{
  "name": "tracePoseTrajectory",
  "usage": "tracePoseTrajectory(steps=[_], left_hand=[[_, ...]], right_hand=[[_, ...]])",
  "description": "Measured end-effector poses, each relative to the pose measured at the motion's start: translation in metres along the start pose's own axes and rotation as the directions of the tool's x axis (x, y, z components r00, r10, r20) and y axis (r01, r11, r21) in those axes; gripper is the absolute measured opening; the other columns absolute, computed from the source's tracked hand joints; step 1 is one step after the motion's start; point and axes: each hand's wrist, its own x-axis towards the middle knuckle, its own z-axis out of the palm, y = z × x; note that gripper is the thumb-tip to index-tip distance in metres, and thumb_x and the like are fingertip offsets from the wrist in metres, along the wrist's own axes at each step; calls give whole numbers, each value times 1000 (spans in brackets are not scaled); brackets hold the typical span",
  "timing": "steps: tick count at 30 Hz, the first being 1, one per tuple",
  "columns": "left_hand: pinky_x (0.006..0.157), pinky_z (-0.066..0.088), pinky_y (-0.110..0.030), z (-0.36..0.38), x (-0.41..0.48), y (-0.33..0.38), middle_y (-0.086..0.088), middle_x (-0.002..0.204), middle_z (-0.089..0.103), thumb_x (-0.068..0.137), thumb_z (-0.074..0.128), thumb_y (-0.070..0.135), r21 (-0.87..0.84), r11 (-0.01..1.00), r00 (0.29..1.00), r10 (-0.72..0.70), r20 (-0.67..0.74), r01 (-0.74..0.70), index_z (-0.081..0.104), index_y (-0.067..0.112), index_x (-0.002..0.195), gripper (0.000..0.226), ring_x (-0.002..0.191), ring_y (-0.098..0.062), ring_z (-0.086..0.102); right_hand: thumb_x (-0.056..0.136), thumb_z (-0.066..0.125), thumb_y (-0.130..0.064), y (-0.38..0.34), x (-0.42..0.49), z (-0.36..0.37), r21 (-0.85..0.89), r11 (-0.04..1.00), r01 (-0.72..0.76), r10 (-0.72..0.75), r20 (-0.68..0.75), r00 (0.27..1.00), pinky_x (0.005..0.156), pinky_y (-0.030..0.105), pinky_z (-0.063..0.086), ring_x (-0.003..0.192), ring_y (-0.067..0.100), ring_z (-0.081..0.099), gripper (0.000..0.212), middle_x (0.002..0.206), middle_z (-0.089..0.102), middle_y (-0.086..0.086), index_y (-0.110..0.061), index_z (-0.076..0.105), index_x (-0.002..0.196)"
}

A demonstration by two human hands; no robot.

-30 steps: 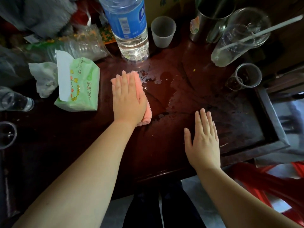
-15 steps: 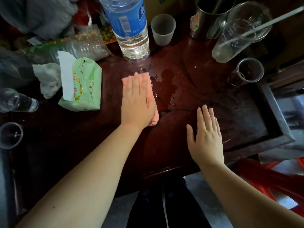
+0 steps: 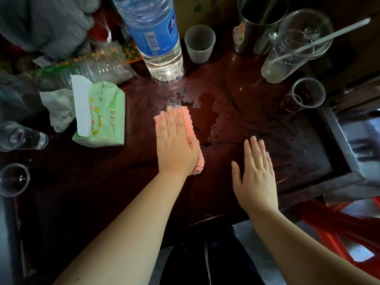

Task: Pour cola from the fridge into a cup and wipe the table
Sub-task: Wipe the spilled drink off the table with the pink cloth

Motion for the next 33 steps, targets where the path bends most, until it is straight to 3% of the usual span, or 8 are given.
tracePoseTrajectory(steps=[5,11,22,33], left_hand=[[119,5,-46,0,31,7,-20,157,14,92,14,33,19,998,998,-59,1,59,13,4,151,66,146,-35,9],[119,4,-47,5,66,7,-19,158,12,94,21,31,23,1000,1000,7,-20,-6,12,4,151,64,146,-34,7],[120,3,-44,3,43,8,-16,158,12,92,18,32,25,992,992,126,-9,-126,12,6,152,65,146,-32,6],[119,5,-47,7,10,23,-21,157,14,93,22,32,49,999,1000,16,-14,-15,14,1,150,65,146,-35,9]], right_hand=[[97,21,-46,0,1,0,1,1000,0,0,-3,1000,119,32,2,147,14,-5,64,160,7,3,-12,16,151],[97,21,-47,0,1,1,13,1000,3,-3,-14,1000,120,31,1,147,13,-5,65,160,6,2,-12,15,151],[98,25,-45,1,0,2,2,1000,7,-7,-39,999,119,32,3,148,15,-2,63,160,10,4,-12,17,151],[97,20,-47,-1,0,0,2,1000,1,-1,-16,1000,118,31,0,147,14,-5,64,160,6,3,-13,14,151]])
